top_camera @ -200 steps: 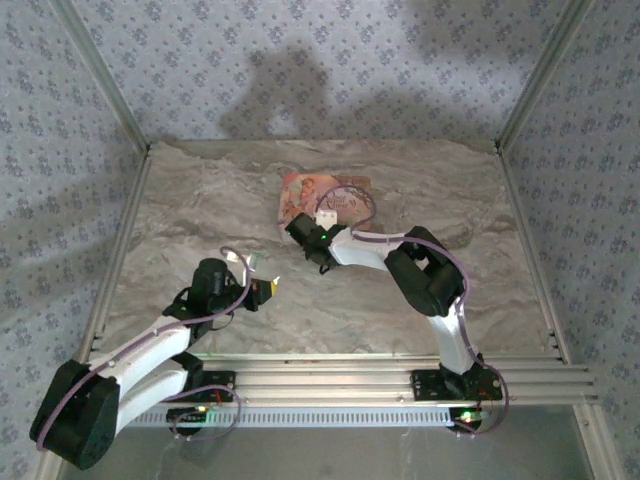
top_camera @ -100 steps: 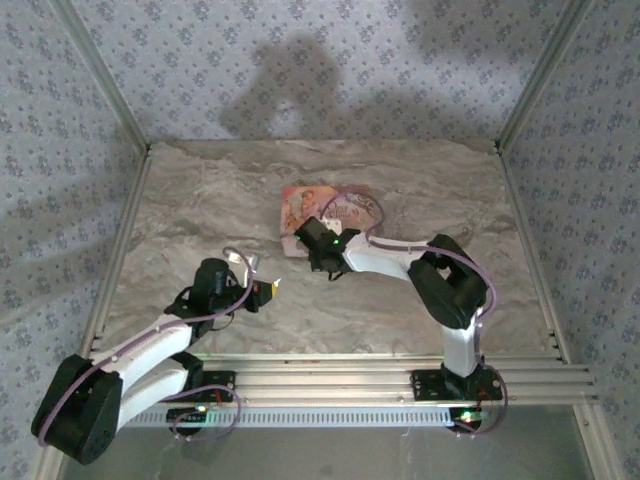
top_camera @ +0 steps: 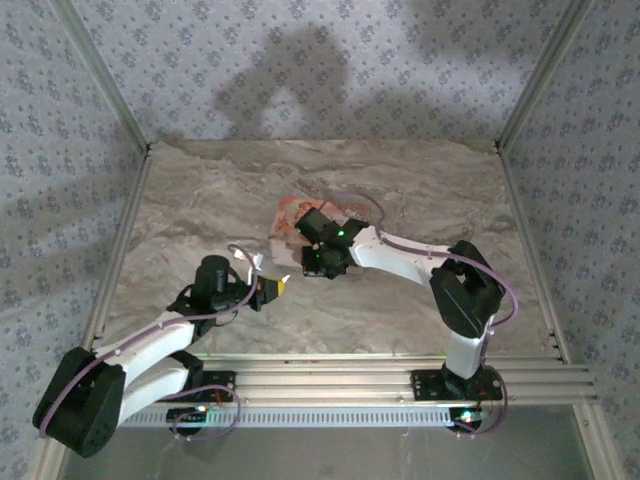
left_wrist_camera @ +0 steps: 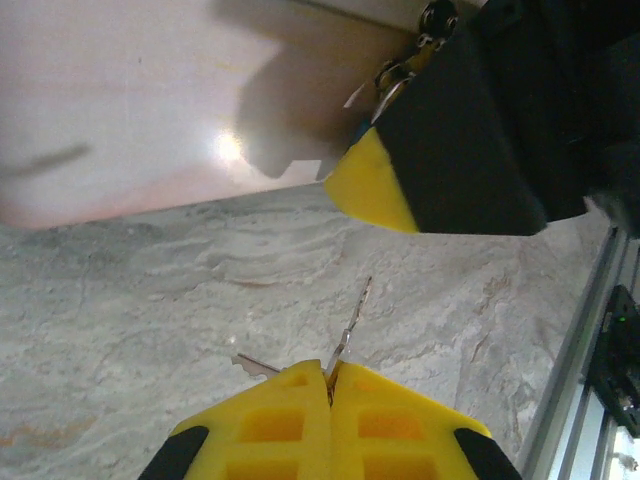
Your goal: Unlock a padlock with a key
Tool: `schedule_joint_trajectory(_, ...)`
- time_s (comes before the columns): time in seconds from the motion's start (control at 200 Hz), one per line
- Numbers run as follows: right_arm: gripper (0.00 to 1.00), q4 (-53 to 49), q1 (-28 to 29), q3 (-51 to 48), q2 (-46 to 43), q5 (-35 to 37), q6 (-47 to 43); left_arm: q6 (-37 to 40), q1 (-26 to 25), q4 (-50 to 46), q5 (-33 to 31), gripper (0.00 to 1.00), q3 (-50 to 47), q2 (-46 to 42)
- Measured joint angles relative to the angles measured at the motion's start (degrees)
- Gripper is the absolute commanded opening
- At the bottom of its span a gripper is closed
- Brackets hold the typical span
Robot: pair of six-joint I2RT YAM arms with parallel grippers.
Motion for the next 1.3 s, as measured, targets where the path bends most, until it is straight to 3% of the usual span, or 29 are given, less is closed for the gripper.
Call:
schedule_joint_trajectory(0.565,0.0,-4.6,-4.8,3.6,-3.2,-11.8,4.2,-0.8,-1.9,9.2,2.8,0.0,2.1,5.4)
schedule_joint_trajectory(0.74,0.0,-4.6,-4.4,3.1,-3.2,-7.3,3.0,-0.9,-2.1,8.9,1.9,0.0,2.1,6.6)
schedule_joint_trajectory(1.069,0.0,6.0,-2.5,-8.2,1.2,4.3,-0.9,-0.8,-2.5,5.0,-2.0,0.0,0.3,4.4)
schedule_joint_trajectory(1.114,0.09,7.6,-2.2,-8.8,2.1,5.2,-1.2,-0.8,-2.8,4.1,-2.6,0.0,0.1,3.8)
schedule_joint_trajectory(1.219,0.42,9.8,-1.6,-9.6,2.7,7.2,-1.9,-0.6,-2.8,2.3,-3.6,0.0,0.1,2.3)
schedule_joint_trajectory(1.299,0.56,11.2,-1.0,-9.7,2.7,8.9,-2.7,-0.5,-2.8,1.1,-4.3,0.0,0.1,1.1)
